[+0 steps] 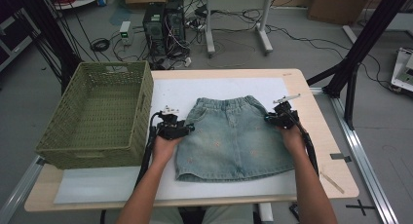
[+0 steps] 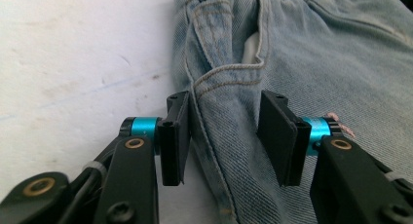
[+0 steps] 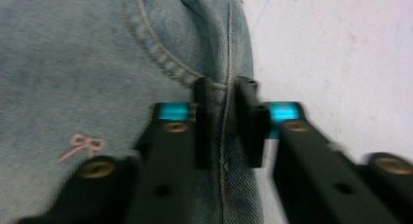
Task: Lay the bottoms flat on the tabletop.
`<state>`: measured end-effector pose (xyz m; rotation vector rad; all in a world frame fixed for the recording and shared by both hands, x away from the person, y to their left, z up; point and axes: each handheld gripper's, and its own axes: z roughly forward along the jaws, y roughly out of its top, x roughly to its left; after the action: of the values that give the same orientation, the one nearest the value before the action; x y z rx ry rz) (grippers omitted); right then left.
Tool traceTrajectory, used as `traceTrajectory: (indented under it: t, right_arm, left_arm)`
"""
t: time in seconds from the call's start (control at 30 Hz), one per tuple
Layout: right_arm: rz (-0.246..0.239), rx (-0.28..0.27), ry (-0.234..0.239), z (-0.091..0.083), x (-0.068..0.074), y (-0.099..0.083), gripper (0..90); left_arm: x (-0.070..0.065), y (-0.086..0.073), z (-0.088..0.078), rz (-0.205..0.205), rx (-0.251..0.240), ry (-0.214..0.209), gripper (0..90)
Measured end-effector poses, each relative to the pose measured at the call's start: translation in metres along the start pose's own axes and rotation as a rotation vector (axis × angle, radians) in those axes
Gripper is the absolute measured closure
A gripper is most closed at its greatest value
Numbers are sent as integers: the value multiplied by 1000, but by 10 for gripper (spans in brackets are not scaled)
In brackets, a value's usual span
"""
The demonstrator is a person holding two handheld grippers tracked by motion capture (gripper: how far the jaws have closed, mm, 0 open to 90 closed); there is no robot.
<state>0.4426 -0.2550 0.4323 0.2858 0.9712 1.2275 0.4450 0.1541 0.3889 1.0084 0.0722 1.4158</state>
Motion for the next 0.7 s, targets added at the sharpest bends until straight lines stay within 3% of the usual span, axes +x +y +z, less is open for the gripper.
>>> traceTrajectory:
  t: [0.1, 0.2, 0.27, 0.37, 0.47, 0.5, 0.53, 0.6, 0.7]
  right_arm:
    - [0, -7, 5, -3, 0, 0, 854]
    - [52, -44, -2, -14, -12, -1, 855]
    - [80, -49, -31, -19, -19, -2, 856]
    - [76, -26, -86, -15, -21, -3, 857]
    - [87, -6, -109, -6, -19, -3, 854]
    - [90, 3, -110, -3, -19, -3, 853]
    - [91, -2, -106, -3, -19, -4, 850]
    - [100, -27, -44, -6, -21, -5, 810]
    - [113, -113, 8, -18, -21, -6, 660]
  left_arm:
    - [-1, -1, 0, 1, 10, -14, 770]
    - [-2, 0, -1, -6, 4, -5, 818]
    - [-4, 0, 0, -13, -9, -9, 819]
    - [-10, -1, 1, 23, -14, 28, 822]
    - [-9, -1, -2, 7, -10, 9, 804]
    - [-9, -1, -3, 13, -13, 5, 748]
    - [-8, 0, -6, 29, -22, 5, 692]
    - [-5, 0, -11, 26, -48, 2, 603]
    - [-4, 0, -12, 13, -50, -9, 590]
